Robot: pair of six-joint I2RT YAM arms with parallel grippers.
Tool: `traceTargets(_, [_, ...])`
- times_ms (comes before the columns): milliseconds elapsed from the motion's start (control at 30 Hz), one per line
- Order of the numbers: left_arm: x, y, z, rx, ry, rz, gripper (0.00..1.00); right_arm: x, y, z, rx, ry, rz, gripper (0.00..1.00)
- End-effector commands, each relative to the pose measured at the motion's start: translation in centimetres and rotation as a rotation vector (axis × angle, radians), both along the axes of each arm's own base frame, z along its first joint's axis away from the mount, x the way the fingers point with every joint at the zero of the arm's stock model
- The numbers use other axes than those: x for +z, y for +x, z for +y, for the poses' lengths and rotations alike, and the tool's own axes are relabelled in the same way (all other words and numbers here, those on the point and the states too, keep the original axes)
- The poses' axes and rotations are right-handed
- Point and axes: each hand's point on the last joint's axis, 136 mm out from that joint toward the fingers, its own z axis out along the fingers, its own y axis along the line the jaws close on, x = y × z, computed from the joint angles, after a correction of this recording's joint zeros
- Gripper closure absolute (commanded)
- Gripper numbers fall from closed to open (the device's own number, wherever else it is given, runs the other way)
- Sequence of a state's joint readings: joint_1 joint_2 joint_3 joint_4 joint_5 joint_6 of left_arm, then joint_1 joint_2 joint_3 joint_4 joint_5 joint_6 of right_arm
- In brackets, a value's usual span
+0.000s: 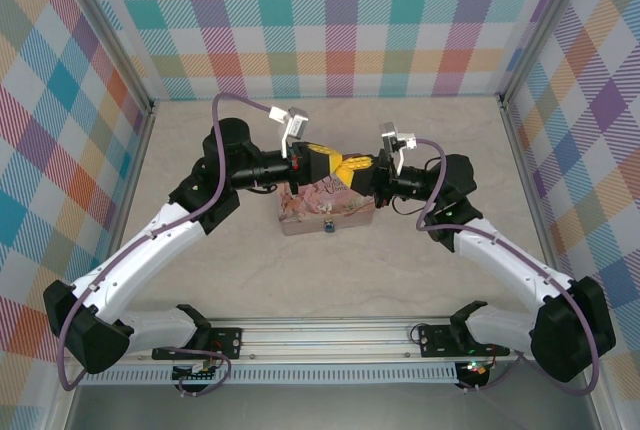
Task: Unlock the padlock with the key
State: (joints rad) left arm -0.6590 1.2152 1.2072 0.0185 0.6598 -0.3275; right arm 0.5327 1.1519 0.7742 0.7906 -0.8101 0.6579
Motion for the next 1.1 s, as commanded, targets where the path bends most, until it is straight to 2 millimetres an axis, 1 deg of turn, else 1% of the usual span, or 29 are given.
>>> traceTargets(0, [2.1, -0.3, 1.0, 0.058, -0.031, -0.076, 0.96, 0.1, -0.8, -0.3, -0.008, -0.014, -0.031, 0.97])
traceTargets(33, [2.1, -0.2, 1.3, 0.078, -0.031, -0.08, 0.84, -0.2, -0.8, -0.3, -0.016, -0.026, -0.025, 0.97])
traceTargets(67, [2.2, -0.2, 1.7, 0.097, -0.031, -0.087, 0.74, -0.4, -0.7, -0.4, -0.027, -0.039, -0.021, 0.97])
traceTargets(100, [2.2, 0.0, 2.0, 0.124, -0.026, -0.09, 0.67, -0.6, -0.7, -0.5, -0.039, -0.049, -0.027, 0.97])
traceTargets(133, [2.1, 0.2, 2.5, 0.155, -0.018, -0.091, 0.59, -1.5, -0.5, -0.6, -0.058, -0.084, -0.001, 0.97])
traceTargets(200, [1.6, 0.4, 3.5, 0.215, 0.004, -0.09, 0.53, -2.7, -0.3, -1.0, -0.102, -0.146, 0.015, 0.97])
traceTargets(267, [0.6, 0.5, 4.6, 0.269, 0.042, -0.075, 0.48, -4.1, 0.0, -1.5, -0.153, -0.214, 0.036, 0.96])
traceTargets(333, [-1.4, 0.6, 5.5, 0.314, 0.108, -0.037, 0.42, -5.9, 0.5, -2.0, -0.198, -0.289, 0.067, 0.96])
traceTargets(400, [-4.4, 0.6, 6.4, 0.349, 0.179, 0.021, 0.36, -7.9, 0.9, -2.3, -0.23, -0.358, 0.101, 0.96])
traceTargets(433, [-5.9, 0.5, 6.6, 0.356, 0.205, 0.054, 0.35, -8.6, 1.1, -2.4, -0.24, -0.381, 0.116, 0.96])
traceTargets(533, [-11.4, 0.2, 7.0, 0.37, 0.276, 0.178, 0.32, -11.0, 2.2, -2.5, -0.275, -0.432, 0.175, 0.96])
traceTargets(600, [-15.3, 0.0, 7.1, 0.38, 0.305, 0.269, 0.32, -12.7, 3.4, -2.5, -0.307, -0.464, 0.227, 0.96])
traceTargets(700, [-19.6, -0.3, 7.0, 0.396, 0.309, 0.358, 0.31, -14.6, 5.2, -2.1, -0.339, -0.494, 0.289, 0.96])
traceTargets(800, [-22.4, -0.5, 6.8, 0.405, 0.319, 0.404, 0.3, -16.3, 7.1, -1.6, -0.35, -0.504, 0.357, 0.96])
traceTargets(900, [-24.7, -0.7, 6.6, 0.399, 0.342, 0.437, 0.28, -17.6, 8.8, -1.2, -0.36, -0.503, 0.41, 0.96])
traceTargets(1000, [-27.2, -0.8, 6.0, 0.375, 0.357, 0.483, 0.26, -18.8, 10.1, -0.9, -0.363, -0.505, 0.452, 0.96])
traceTargets(1067, [-28.4, -0.9, 5.3, 0.349, 0.368, 0.51, 0.26, -19.6, 10.7, -0.8, -0.359, -0.498, 0.485, 0.96])
